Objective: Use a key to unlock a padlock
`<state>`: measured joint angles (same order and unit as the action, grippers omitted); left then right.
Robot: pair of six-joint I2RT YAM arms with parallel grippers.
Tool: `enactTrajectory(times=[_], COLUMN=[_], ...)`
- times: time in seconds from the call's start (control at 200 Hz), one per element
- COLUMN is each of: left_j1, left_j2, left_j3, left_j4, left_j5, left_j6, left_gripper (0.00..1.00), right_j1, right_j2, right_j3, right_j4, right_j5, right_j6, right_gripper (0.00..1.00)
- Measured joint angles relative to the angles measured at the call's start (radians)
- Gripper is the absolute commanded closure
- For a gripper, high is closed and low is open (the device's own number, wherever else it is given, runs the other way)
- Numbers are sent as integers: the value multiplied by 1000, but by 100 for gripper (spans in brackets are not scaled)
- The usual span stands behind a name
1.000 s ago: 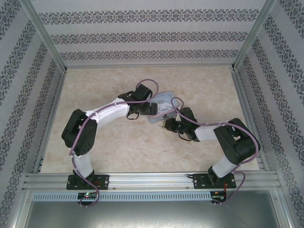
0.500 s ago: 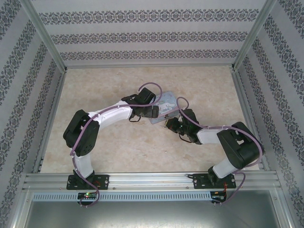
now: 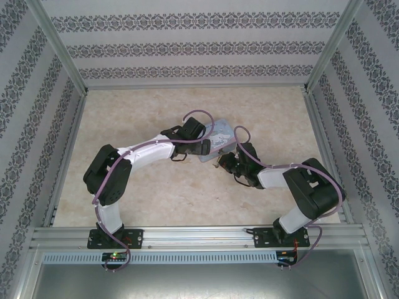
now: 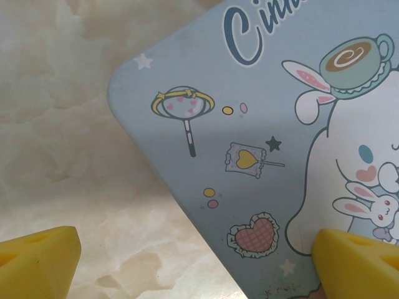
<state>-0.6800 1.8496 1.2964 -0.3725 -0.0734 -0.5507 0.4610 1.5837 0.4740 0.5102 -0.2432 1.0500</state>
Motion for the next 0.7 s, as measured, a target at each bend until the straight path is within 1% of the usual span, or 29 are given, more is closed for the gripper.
enactTrajectory(times=[0.275,0.415,0.56,0.699], left_j1=[-2,-2,-8,-14], left_j2=[1,5,8,13], left_j3=[-8,-11,-11,-11], left_j4=[24,41,55,66], left_j5=[2,10,20,21], left_j6=[-7,-7,-7,-7], left_gripper=[5,6,7,7], right_j1=[-18,-67,-129,-177], right_j2=[18,18,19,56], right_j3=[0,25,77,112], right_j4=[34,26,-7,-31], right_j5=[-1,-31,-89,-151], right_j6=[21,11,-14,-37], right_gripper=[100,100,100,100])
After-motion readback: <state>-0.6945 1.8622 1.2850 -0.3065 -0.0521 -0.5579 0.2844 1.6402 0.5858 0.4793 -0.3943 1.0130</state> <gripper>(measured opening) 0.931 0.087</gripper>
